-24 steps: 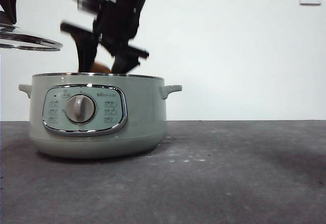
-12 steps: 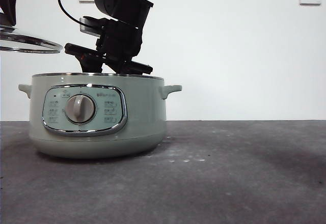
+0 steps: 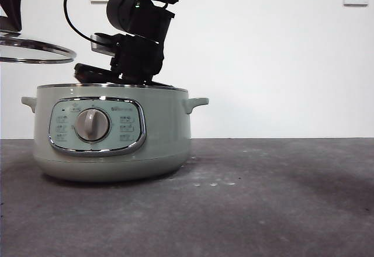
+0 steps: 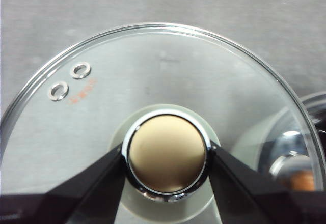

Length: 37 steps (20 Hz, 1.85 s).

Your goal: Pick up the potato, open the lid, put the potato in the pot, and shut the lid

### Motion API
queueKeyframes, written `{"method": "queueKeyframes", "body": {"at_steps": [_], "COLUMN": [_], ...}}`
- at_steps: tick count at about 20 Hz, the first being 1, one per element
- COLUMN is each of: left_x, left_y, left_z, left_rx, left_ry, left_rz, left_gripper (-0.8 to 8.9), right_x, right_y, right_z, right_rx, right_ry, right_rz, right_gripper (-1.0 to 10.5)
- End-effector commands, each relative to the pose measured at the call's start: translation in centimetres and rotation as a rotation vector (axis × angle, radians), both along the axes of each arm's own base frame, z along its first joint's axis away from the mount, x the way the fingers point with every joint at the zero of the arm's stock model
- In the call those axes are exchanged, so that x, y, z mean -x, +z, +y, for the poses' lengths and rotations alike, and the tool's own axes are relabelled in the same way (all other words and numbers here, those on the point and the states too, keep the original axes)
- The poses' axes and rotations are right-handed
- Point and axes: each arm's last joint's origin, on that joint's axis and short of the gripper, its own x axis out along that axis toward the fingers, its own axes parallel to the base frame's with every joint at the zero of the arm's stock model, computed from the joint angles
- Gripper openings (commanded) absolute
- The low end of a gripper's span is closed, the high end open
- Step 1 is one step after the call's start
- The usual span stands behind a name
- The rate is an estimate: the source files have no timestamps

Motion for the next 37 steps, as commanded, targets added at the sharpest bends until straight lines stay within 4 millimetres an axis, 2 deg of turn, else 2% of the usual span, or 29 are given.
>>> {"method": "queueKeyframes", "body": {"at_steps": [1,6,9,13,15,17,21,28,32,37], "left_x": [-0.1,0.0,-0.2,-0.7,-0.8,-0.6,-0.1,-0.1,-0.9,-1.8], "left_y": [0.6,0.4,0.1,-1.2,-1.7,-1.8,-2.4,-4.1,-5.4,-7.0], "left_z": [-0.3,-2.0,-4.7,-8.2,-10.1,-11.5,-14.0,-16.5,-16.8,-17.2], "left_rx": [0.003,0.006,0.019,0.037,0.033,0.032,0.033,0.018,-0.029,-0.042], "left_ry": [-0.018,-0.072,-0.152,-0.250,-0.302,-0.344,-0.408,-0.470,-0.439,-0.438], "left_rz": [-0.039,-0.017,-0.004,0.050,0.064,0.063,0.098,0.168,0.198,0.242], "left_gripper": [-0.09,-0.09,-0.09,-0.09,-0.09,-0.09,-0.09,-0.09,-0.09,-0.09], "right_x": [0.7,4.0,6.6,8.9,10.4,12.0,15.3,21.0,23.5,25.3], "right_y": [2.3,10.3,14.9,18.9,19.9,19.6,17.1,14.8,14.9,16.1], "right_z": [-0.5,-4.1,-6.8,-9.1,-10.5,-12.1,-15.6,-21.2,-23.7,-25.5], "right_rx": [-0.009,0.019,0.030,-0.034,-0.033,0.018,0.130,0.072,0.042,-0.025], "right_ry": [-0.030,-0.073,-0.095,-0.108,-0.113,-0.121,-0.126,-0.162,-0.191,-0.219], "right_rz": [-0.027,-0.103,-0.157,-0.232,-0.240,-0.224,-0.177,-0.206,-0.214,-0.254], "right_gripper": [6.9,6.9,6.9,6.9,6.9,6.9,6.9,6.9,6.9,6.9]}}
